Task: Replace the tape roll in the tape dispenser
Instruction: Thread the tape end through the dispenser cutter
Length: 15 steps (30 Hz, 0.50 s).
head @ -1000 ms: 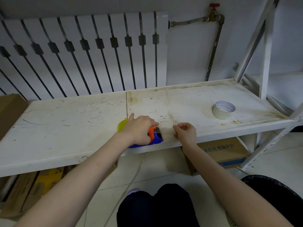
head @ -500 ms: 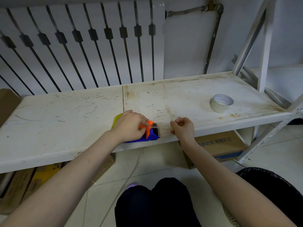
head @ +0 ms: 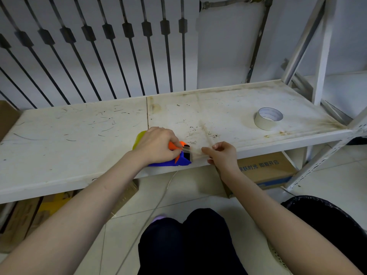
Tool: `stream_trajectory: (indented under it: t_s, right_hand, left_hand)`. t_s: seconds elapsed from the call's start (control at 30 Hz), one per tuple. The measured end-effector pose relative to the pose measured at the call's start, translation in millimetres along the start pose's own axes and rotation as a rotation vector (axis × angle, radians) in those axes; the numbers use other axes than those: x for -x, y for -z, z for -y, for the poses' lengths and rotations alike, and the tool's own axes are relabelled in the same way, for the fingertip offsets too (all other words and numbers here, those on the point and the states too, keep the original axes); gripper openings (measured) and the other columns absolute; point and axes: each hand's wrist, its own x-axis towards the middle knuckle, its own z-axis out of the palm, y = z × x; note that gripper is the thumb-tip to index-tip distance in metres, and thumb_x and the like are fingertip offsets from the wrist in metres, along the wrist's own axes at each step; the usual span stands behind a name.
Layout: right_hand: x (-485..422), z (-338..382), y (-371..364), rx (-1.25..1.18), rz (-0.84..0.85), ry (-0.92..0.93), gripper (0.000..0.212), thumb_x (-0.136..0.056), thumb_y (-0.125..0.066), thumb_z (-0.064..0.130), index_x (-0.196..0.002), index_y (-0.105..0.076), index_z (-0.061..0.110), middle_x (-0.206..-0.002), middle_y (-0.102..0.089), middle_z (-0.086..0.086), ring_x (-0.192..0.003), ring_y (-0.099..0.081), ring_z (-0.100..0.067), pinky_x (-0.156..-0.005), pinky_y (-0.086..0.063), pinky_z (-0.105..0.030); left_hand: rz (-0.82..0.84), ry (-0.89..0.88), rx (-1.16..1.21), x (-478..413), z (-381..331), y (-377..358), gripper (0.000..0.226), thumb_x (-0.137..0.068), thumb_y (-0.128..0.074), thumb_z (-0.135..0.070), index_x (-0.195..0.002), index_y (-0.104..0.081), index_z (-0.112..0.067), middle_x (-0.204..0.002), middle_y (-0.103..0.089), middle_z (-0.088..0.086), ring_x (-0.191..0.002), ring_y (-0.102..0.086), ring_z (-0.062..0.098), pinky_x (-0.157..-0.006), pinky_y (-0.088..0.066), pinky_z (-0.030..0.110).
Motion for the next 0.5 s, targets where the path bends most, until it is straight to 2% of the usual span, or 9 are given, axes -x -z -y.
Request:
stream_trajectory:
  t_s: [0.3,0.5]
  right_hand:
    - [-6.7,0.1,-3.6,0.119,-0.001,-0.041,0.029,-0.074,-0.076,0.008,-0.071,-0.048,0.011,-0.075,-0.052,-0.008,-0.068,-0.058,-0.023,-0.055,-0.052,-0.025]
    - [-1.9,0.1,-2.1,0.072,0.048,-0.089,0.031,-0.075,-0.076,0.005,-0.069,-0.046,0.013,-0.072,-0.05,-0.004,-0.06,-0.053,-0.015,-0.053,-0.053,-0.021]
  left_hand:
    - [0.036,0.003,-0.069,-2.6,-2.2,-0.5,0.028,-0.078,-0.055,-0.046,-0.095,-0.074,-0.037,-0.097,-0.07,-0.01,-0.095,-0.058,0.016,-0.087,-0.038,0.03]
    - [0.045,0.008,-0.019,-1.1,0.1,2.5,0.024,-0.078,-0.056,-0.043,-0.087,-0.076,-0.032,-0.094,-0.069,-0.012,-0.093,-0.059,0.013,-0.09,-0.039,0.03]
